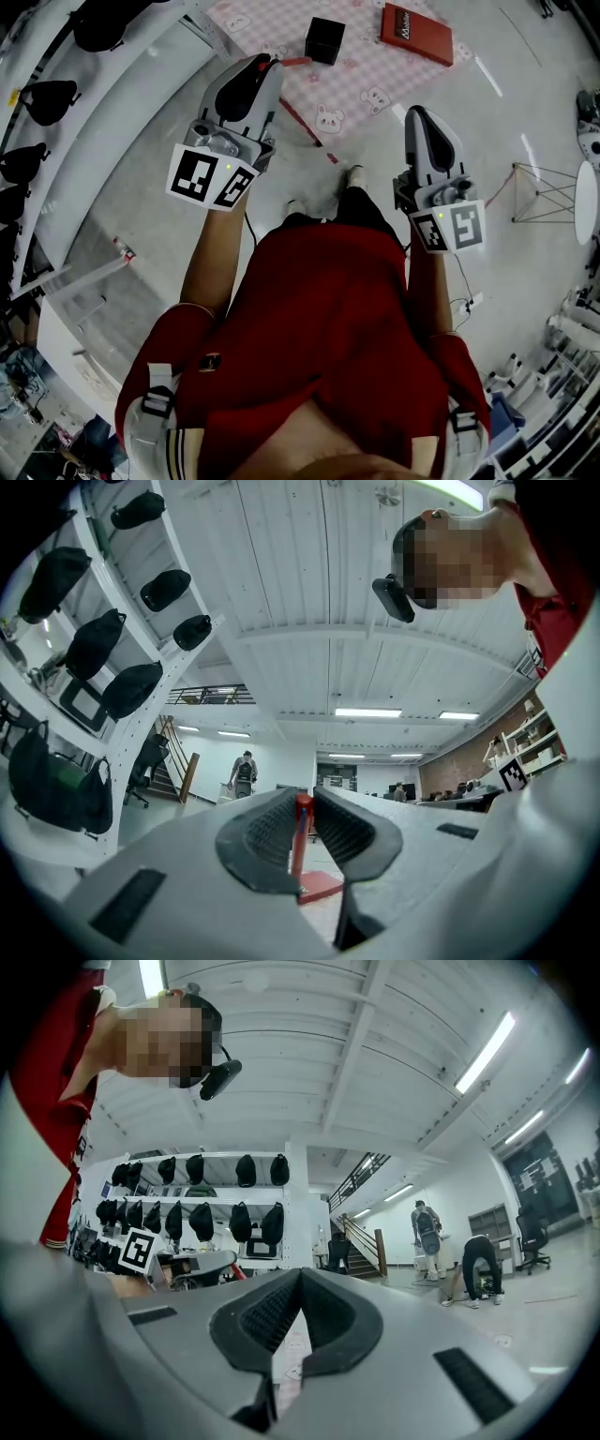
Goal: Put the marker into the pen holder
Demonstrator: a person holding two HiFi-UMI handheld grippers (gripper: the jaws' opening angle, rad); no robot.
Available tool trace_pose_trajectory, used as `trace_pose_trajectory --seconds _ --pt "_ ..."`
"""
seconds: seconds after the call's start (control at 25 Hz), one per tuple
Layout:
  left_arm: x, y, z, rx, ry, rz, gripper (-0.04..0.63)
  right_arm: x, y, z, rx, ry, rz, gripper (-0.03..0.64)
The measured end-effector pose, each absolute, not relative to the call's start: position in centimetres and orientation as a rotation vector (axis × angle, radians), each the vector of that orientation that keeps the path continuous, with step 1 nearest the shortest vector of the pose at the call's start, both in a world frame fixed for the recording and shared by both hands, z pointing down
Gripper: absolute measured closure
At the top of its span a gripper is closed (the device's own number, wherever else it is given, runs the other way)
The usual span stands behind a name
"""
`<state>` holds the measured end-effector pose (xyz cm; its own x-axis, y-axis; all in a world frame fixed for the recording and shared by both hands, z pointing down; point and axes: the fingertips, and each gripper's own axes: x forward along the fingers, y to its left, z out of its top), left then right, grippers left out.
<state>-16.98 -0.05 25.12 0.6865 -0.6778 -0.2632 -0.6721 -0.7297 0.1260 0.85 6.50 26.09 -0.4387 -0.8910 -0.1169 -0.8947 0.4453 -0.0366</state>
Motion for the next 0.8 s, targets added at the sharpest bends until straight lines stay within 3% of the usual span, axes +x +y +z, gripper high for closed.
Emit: trace_pose_trajectory --seconds 0.8 --pt "-8.0 -10.7 28.1 2.726 -1.461 -0.33 0.533 12.6 -7.1 26.7 -1.351 2.659 0.043 0.618"
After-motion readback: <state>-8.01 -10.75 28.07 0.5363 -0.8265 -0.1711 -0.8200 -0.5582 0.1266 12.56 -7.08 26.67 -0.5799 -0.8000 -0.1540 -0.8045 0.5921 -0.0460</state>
